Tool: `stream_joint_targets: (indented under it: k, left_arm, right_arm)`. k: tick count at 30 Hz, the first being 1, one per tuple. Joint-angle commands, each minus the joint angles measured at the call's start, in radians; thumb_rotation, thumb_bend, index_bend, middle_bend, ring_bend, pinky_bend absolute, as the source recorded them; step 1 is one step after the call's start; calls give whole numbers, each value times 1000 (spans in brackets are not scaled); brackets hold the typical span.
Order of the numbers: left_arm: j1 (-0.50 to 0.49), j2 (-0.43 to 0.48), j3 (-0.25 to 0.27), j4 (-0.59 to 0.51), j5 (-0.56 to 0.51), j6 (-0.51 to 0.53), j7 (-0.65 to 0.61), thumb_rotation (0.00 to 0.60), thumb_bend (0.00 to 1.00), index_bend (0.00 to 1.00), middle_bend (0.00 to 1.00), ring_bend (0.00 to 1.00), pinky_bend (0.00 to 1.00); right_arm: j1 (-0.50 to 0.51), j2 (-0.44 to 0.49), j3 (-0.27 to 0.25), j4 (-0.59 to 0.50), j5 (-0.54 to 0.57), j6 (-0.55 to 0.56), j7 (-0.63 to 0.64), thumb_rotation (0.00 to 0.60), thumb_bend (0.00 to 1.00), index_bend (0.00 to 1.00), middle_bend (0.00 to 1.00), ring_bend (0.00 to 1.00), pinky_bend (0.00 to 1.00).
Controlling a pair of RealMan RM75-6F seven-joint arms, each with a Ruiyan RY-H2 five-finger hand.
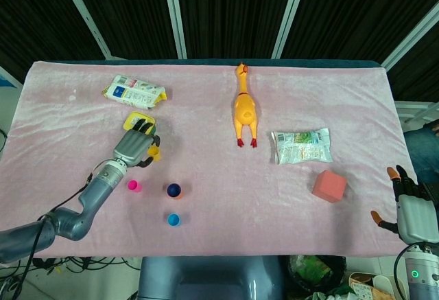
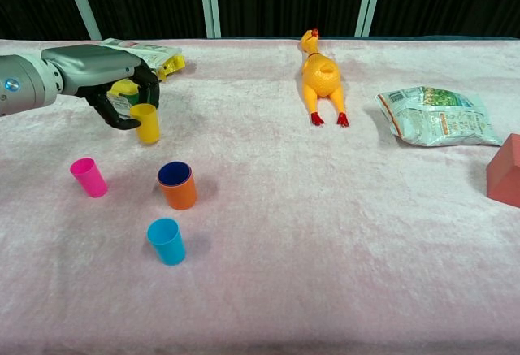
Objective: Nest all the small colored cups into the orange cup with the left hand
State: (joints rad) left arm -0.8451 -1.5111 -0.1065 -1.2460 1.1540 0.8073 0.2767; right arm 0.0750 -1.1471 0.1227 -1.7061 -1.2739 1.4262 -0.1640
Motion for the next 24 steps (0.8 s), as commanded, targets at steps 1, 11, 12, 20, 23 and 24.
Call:
stream_joint_targets:
  k: [1, 11, 12, 20, 23, 24]
  left_arm:
    - [24, 56, -8, -114, 65, 84, -15, 600, 404, 455, 492, 75, 0]
    - [60, 196, 49, -439, 215, 160, 15, 600, 403, 456, 498, 75, 0]
    - [61, 200, 52, -448, 223, 160, 15, 600, 403, 456, 498, 75, 0]
    - [56, 192, 80, -464, 266, 127, 18, 600, 403, 455, 498, 75, 0]
    - [52, 182, 79, -457, 251, 110, 32, 600, 403, 455, 498, 75, 0]
    - [51, 179, 79, -455, 248, 107, 37, 600, 403, 455, 498, 75, 0]
  right_arm:
    - [0, 0, 0, -1, 1, -1, 1, 600, 132, 0, 17, 111, 165]
    - [0, 0, -1, -3, -1, -1, -1, 600, 133, 0, 17, 111, 165]
    - [0, 1, -1, -3, -1, 0, -1, 600, 133, 0, 17, 111, 165]
    - [0, 3, 1, -3, 4, -1, 1, 600, 133, 0, 17, 111, 165]
    - [-1, 4, 1, -4, 4, -1, 3, 600, 134, 0, 17, 111, 165]
    - [-1, 4, 1, -3, 4, -1, 4, 600, 134, 0, 17, 111, 165]
